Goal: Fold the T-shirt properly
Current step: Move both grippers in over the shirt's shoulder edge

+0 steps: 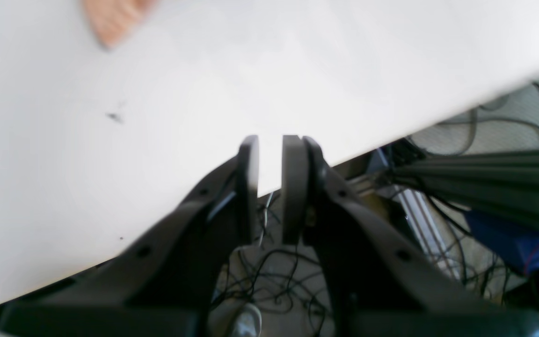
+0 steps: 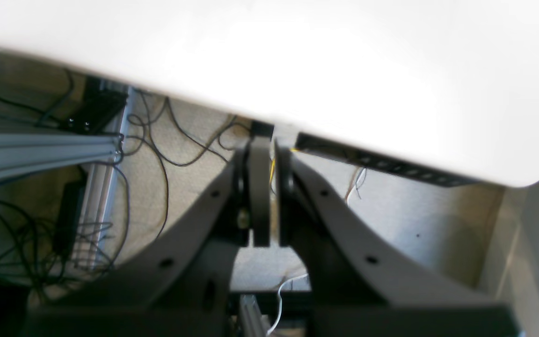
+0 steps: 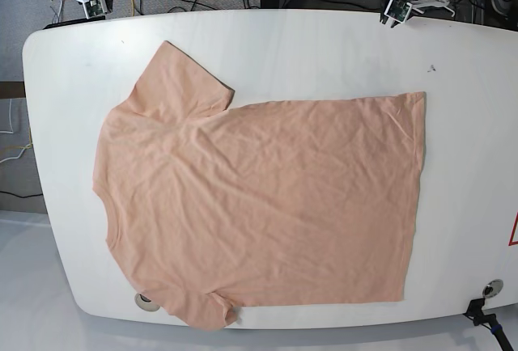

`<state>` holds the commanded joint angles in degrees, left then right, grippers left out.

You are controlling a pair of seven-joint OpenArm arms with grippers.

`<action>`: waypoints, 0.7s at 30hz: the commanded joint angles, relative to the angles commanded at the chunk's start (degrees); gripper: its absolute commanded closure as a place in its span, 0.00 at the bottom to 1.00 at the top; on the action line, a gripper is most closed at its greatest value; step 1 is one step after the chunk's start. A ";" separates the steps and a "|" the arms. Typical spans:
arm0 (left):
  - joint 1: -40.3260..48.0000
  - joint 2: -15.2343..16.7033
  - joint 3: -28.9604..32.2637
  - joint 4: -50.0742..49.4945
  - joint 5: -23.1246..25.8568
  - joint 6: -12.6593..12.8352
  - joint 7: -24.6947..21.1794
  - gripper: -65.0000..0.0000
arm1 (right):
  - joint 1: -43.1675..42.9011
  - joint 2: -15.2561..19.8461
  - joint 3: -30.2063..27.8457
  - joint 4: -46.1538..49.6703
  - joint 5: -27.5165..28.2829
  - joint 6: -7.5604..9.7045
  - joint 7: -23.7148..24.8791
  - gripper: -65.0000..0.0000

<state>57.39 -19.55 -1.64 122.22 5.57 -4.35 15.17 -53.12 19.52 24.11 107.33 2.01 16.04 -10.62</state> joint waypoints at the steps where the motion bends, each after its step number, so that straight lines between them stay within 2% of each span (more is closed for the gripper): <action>1: -0.36 -0.22 -0.68 0.61 0.45 -0.12 -0.40 0.86 | 0.54 0.07 0.71 0.83 -0.01 -0.10 -0.29 0.98; 3: -1.11 -1.08 -1.09 1.10 1.00 -0.39 -0.72 0.85 | 2.37 0.19 1.25 1.46 -0.57 -0.15 -0.83 0.98; 6: -3.20 -2.28 -1.58 0.48 2.52 -2.19 -1.67 0.84 | 5.18 0.56 1.45 2.00 -1.25 -0.53 -1.57 0.99; 11: -7.06 -2.83 -3.30 -2.11 5.25 -9.21 -6.21 0.82 | 9.06 1.25 1.64 2.13 -1.51 -1.00 -2.17 0.99; 12: -6.65 -2.59 -1.75 -0.99 4.61 -7.08 -3.69 0.83 | 5.26 0.35 1.18 1.97 -2.36 -0.24 -3.08 0.98; 16: -7.36 -3.04 2.40 2.18 7.69 -6.55 -2.41 0.82 | 5.10 0.38 0.87 2.49 -5.33 -0.38 -3.85 0.98; 21: -9.16 -2.19 5.55 5.64 12.13 -6.27 -1.51 0.82 | 4.66 0.65 0.96 3.22 -6.12 -0.29 -3.54 0.98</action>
<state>48.23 -21.74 3.91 127.86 17.69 -10.61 13.66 -48.46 20.18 25.07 110.55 -4.11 15.75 -14.16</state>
